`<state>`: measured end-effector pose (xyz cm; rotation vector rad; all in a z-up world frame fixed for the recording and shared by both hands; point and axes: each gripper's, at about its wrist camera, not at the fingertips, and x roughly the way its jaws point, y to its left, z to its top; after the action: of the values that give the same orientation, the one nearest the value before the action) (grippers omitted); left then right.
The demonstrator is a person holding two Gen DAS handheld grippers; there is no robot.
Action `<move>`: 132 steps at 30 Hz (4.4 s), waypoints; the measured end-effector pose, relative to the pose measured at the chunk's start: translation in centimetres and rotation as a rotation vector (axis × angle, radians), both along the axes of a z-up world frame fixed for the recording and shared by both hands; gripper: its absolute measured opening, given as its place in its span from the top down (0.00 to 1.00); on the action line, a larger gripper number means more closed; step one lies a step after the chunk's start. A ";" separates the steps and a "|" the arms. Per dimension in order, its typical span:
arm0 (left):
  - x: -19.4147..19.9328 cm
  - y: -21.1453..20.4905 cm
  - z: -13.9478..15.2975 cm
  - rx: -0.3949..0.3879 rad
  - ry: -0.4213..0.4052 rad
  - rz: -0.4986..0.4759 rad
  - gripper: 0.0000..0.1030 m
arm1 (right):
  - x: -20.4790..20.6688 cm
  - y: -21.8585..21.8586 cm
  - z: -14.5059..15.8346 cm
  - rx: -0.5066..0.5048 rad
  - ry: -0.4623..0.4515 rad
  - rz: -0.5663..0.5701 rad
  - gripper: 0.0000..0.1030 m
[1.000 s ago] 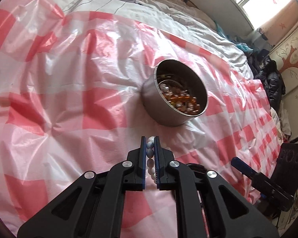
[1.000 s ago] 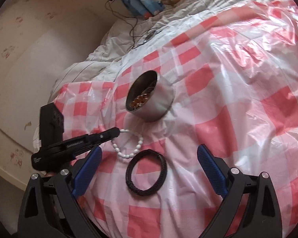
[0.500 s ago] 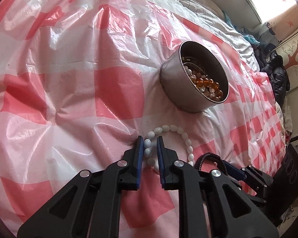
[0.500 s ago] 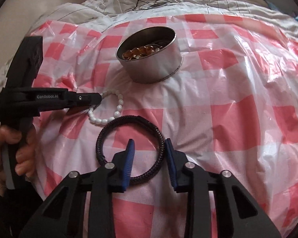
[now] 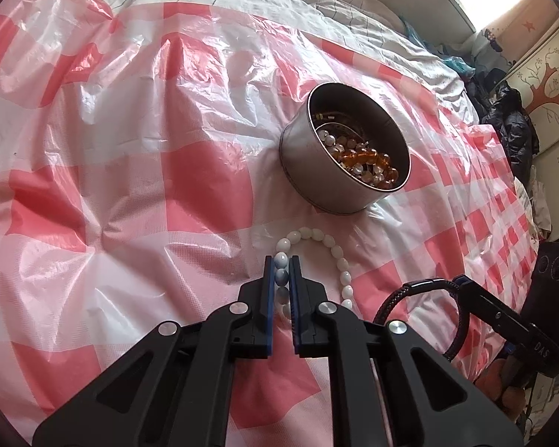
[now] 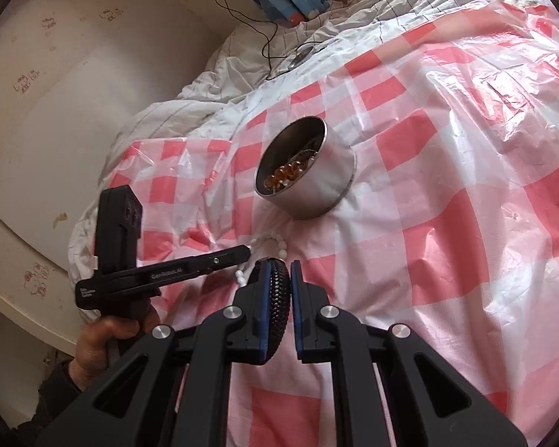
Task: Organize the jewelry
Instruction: 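Close the right gripper on the black braided bracelet while the left gripper holds the white bracelet, then lower the white bracelet into the tin and open the left gripper while the right gripper carries the black bracelet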
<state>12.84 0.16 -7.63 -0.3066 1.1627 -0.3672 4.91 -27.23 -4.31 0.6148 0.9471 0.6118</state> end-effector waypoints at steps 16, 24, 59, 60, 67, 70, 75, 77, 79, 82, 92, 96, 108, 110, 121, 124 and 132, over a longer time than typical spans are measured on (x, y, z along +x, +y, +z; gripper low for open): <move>0.0 -0.3 -0.7 -0.026 0.024 -0.018 0.93 | 0.1 3.9 -0.9 -0.033 0.033 0.148 0.79; -0.5 0.9 2.1 -0.237 -0.067 0.007 0.94 | -0.4 1.1 1.4 0.073 -0.101 0.029 0.89; -2.7 -3.4 8.8 -0.003 -0.356 0.027 0.94 | 2.2 -1.7 0.7 0.183 -0.060 -0.048 0.86; -2.8 -3.6 8.9 0.005 -0.362 0.028 0.94 | 2.3 -1.7 0.9 0.185 -0.065 -0.046 0.86; -2.9 -4.2 9.4 0.028 -0.394 0.032 0.94 | 3.0 -1.5 1.2 0.191 -0.081 -0.040 0.86; -2.9 -4.4 9.5 0.024 -0.401 0.035 0.94 | 3.4 -1.4 1.3 0.190 -0.087 -0.038 0.86; -2.8 -4.8 9.8 0.031 -0.416 0.033 0.94 | 3.8 -1.3 1.3 0.188 -0.094 -0.034 0.86; -2.8 -4.8 9.9 0.024 -0.419 0.035 0.94 | 3.8 -1.3 1.3 0.189 -0.094 -0.034 0.86; -2.8 -4.6 9.9 0.017 -0.422 0.040 0.94 | 3.9 -1.4 1.3 0.191 -0.094 -0.034 0.86; -2.7 -4.1 10.0 0.002 -0.429 0.054 0.94 | 3.9 -1.4 1.4 0.192 -0.096 -0.038 0.86; -2.1 -3.4 9.7 -0.021 -0.425 0.094 0.94 | 4.1 -1.6 1.8 0.179 -0.114 -0.042 0.84; -1.9 -3.2 9.7 -0.042 -0.433 0.110 0.94 | 4.3 -1.5 1.9 0.173 -0.118 -0.037 0.81; -0.6 -2.8 9.8 -0.139 -0.467 0.145 0.94 | 4.7 -1.4 2.5 0.174 -0.141 -0.040 0.80; -0.5 -3.1 9.7 -0.141 -0.467 0.142 0.94 | 4.7 -1.4 2.6 0.167 -0.148 -0.041 0.78; -0.2 -4.6 9.7 -0.159 -0.478 0.124 0.94 | 5.7 -1.7 2.8 0.170 -0.156 -0.049 0.77; 0.1 -5.0 9.5 -0.157 -0.473 0.121 0.93 | 5.8 -1.8 2.9 0.166 -0.163 -0.053 0.77; 0.9 -6.0 8.9 -0.180 -0.450 0.123 0.93 | 6.1 -2.1 3.0 0.179 -0.166 -0.052 0.76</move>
<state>13.79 -5.86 1.23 -0.4255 0.6676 -0.4088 11.03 -29.29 -1.32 0.7346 0.7235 0.6947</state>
